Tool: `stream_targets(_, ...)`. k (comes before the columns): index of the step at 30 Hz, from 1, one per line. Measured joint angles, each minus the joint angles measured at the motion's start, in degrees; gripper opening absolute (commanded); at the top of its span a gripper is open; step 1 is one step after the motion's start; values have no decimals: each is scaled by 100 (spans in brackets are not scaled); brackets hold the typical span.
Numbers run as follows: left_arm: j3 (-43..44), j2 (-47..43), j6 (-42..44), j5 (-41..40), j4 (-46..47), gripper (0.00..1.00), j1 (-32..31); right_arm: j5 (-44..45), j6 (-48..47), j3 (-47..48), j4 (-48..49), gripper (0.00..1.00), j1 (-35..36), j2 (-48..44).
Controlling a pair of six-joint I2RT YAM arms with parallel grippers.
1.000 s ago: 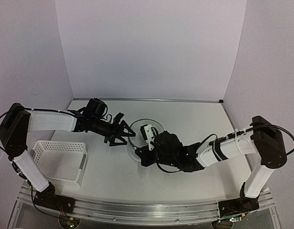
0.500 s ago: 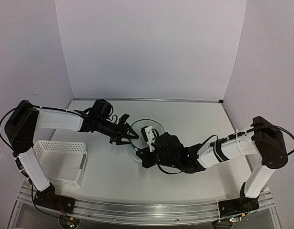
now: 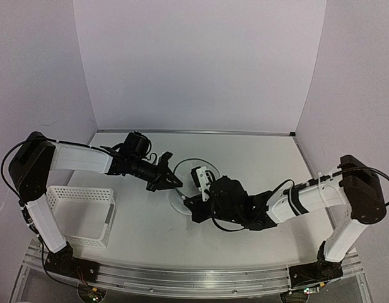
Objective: Unzip the laundry bag and remove the bra
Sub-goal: Hold the laundry bag at the center of the board, then unzip the zipper of the laundry bag.
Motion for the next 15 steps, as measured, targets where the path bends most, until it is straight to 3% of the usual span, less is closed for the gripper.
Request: stream_targets(15,0,-4,92,48,0,0,-7,490,22,-638,-105,0,37,-610)
